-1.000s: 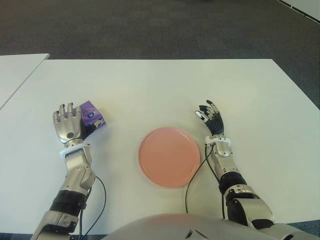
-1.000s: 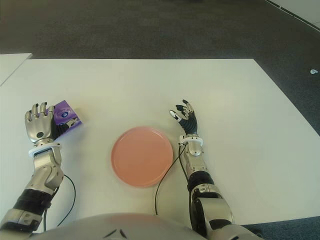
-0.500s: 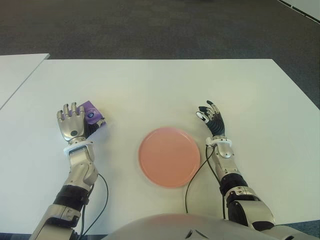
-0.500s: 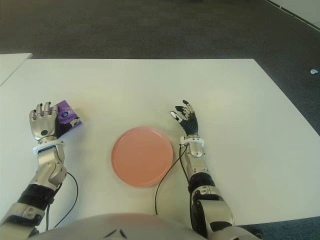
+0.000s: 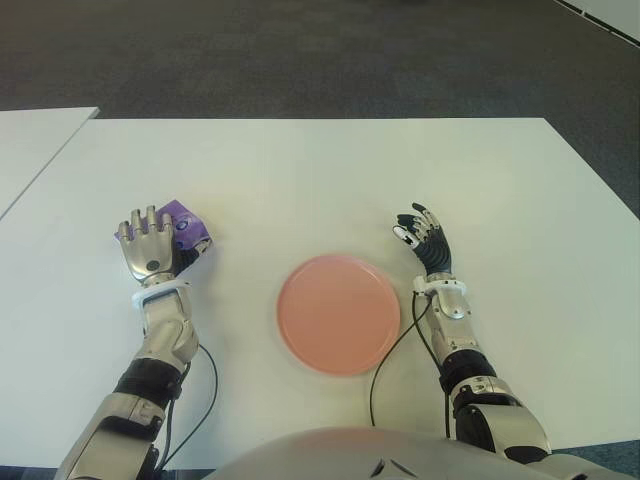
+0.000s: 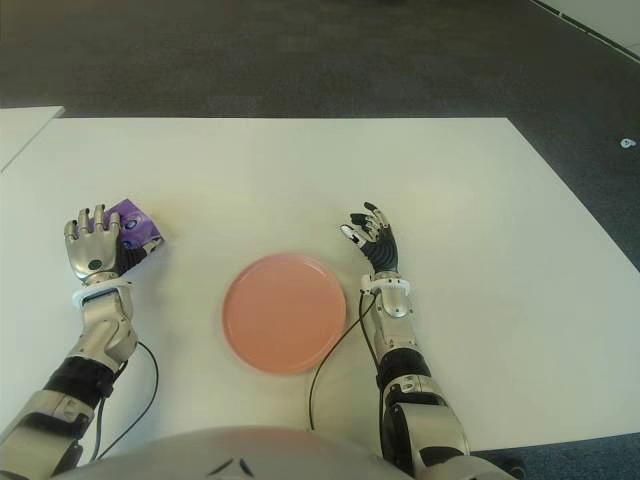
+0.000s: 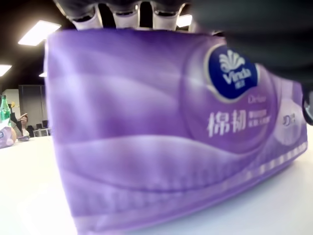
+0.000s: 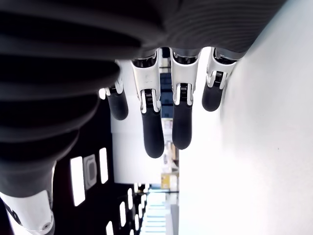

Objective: Put the tissue paper into the plate.

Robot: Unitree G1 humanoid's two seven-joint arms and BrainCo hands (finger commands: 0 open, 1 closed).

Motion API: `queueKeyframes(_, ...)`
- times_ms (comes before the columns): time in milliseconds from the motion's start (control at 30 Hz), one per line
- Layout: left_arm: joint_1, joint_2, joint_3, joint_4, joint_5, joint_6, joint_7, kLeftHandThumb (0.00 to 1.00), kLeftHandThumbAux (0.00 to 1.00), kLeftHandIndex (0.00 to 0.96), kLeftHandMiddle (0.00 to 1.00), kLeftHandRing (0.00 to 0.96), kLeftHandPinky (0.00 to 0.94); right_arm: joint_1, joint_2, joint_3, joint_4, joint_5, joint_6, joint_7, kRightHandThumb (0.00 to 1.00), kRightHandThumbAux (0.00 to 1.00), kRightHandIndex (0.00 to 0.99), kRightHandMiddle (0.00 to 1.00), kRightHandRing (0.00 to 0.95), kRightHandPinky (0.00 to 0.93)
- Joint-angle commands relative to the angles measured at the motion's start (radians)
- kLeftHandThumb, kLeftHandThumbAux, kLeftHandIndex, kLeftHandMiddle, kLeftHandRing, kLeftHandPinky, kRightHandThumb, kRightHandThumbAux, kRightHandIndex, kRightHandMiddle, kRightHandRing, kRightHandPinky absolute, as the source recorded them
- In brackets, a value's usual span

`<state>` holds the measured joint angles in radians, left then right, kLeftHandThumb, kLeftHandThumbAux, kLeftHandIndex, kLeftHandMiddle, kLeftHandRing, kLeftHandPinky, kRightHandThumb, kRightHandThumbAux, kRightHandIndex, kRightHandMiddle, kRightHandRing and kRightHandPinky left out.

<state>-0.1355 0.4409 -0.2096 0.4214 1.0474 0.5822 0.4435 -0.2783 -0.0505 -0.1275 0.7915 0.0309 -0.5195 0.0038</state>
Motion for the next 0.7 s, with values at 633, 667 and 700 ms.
queueKeyframes(633,-0.121,0.008,-0.083,0.324,-0.058,-0.032,0.078,0.38,0.309,0.203,0.092,0.027,0.014,0.086,0.015,-0.004,-0.016,0.001,0.067,-0.035,0.675,0.681,0.161,0.366,0.293,0.146)
queueKeyframes(667,-0.125,0.008,-0.086,0.336,-0.059,-0.034,0.083,0.38,0.309,0.203,0.092,0.027,0.013,0.088,0.014,-0.004,-0.02,0.001,0.069,-0.035,0.674,0.681,0.161,0.366,0.293,0.147)
queueKeyframes(700,-0.131,0.008,-0.09,0.353,-0.061,-0.038,0.091,0.38,0.31,0.203,0.092,0.026,0.011,0.091,0.014,-0.005,-0.027,0.002,0.072,-0.036,0.672,0.681,0.16,0.366,0.293,0.147)
